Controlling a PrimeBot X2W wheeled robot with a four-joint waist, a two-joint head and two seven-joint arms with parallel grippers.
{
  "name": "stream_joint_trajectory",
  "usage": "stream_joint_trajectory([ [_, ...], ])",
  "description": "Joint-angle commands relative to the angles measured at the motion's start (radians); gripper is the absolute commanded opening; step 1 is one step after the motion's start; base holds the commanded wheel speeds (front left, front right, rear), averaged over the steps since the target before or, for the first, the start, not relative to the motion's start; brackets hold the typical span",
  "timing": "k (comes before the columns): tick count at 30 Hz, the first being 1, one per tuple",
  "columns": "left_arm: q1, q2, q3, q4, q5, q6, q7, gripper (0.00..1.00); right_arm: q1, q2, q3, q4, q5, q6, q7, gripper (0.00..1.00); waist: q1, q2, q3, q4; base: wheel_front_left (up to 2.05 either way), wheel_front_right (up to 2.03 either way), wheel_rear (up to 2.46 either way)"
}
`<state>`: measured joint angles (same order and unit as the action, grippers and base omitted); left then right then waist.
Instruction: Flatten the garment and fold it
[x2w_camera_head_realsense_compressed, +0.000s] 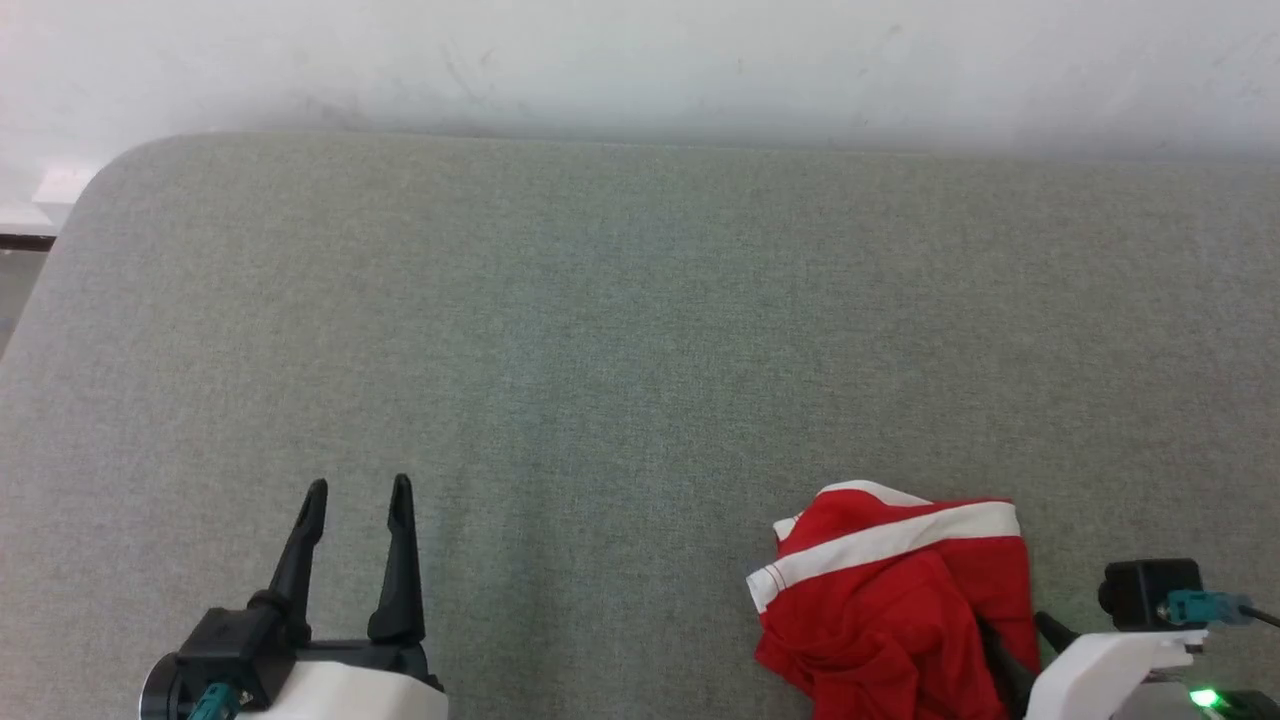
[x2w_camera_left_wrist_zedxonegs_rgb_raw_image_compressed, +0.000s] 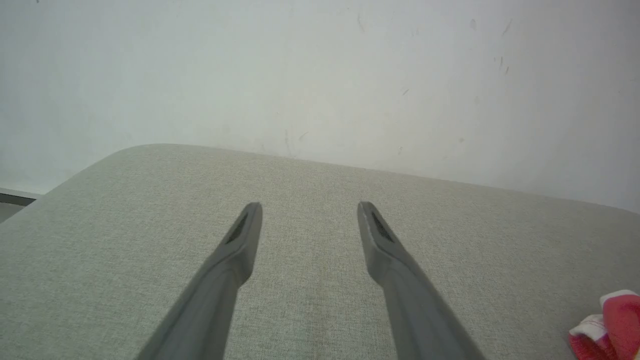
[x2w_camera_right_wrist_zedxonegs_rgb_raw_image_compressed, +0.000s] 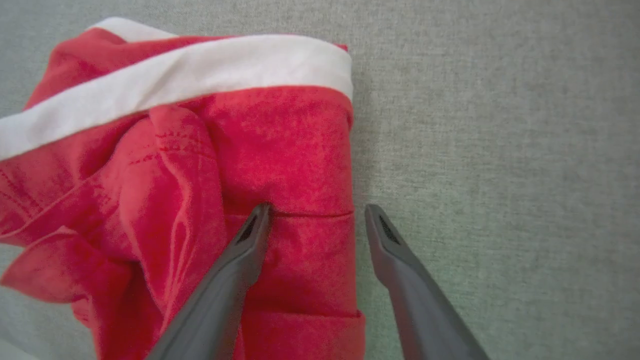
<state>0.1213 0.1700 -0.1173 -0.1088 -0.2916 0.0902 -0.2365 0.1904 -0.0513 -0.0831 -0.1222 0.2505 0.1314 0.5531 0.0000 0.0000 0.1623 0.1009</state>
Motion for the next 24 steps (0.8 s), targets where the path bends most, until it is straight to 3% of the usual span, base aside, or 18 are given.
stream_joint_trajectory([
  [1, -0.003, 0.01, 0.002, -0.007, -0.001, 0.005, 0.002, 1.0, -0.025, 0.001, 0.01, 0.029, 0.01, -0.001, 0.004, 1.0, 0.0, 0.0, 0.005, 0.001, 0.0, 0.0, 0.0],
  [4, -0.009, 0.014, 0.001, -0.012, -0.002, 0.005, 0.005, 1.0, -0.048, 0.001, 0.028, 0.085, 0.026, -0.001, 0.027, 1.0, 0.0, 0.0, 0.01, 0.001, 0.0, 0.0, 0.0],
  [5, -0.012, 0.015, 0.0, -0.014, -0.002, 0.004, 0.005, 1.0, -0.056, 0.001, 0.032, 0.103, 0.032, -0.001, 0.038, 0.77, 0.0, 0.0, 0.012, 0.002, 0.0, 0.0, 0.0],
  [6, -0.015, 0.016, -0.001, -0.015, -0.002, 0.004, 0.006, 1.0, -0.063, 0.001, 0.036, 0.12, 0.036, -0.001, 0.051, 0.45, 0.0, 0.0, 0.014, 0.002, 0.0, 0.0, 0.0],
  [7, -0.017, 0.017, -0.001, -0.016, -0.002, 0.004, 0.006, 1.0, -0.071, 0.001, 0.038, 0.131, 0.035, -0.001, 0.056, 0.34, 0.0, 0.0, 0.015, 0.001, 0.0, 0.0, 0.0],
  [9, -0.021, 0.019, -0.003, -0.017, -0.002, 0.003, 0.007, 1.0, -0.085, 0.001, 0.038, 0.146, 0.025, -0.001, 0.055, 0.0, 0.0, 0.0, 0.017, 0.001, 0.0, 0.0, 0.0],
  [18, -0.03, 0.025, -0.006, -0.025, -0.004, 0.004, 0.005, 1.0, -0.12, 0.0, 0.033, 0.137, -0.004, -0.001, 0.037, 0.0, 0.0, 0.0, 0.016, -0.018, 0.0, 0.0, 0.0],
  [24, -0.044, 0.031, -0.01, -0.048, -0.003, 0.003, 0.004, 1.0, -0.153, -0.041, 0.047, 0.102, -0.026, -0.001, 0.06, 0.0, 0.0, 0.0, 0.018, -0.059, 0.0, 0.0, 0.0],
])
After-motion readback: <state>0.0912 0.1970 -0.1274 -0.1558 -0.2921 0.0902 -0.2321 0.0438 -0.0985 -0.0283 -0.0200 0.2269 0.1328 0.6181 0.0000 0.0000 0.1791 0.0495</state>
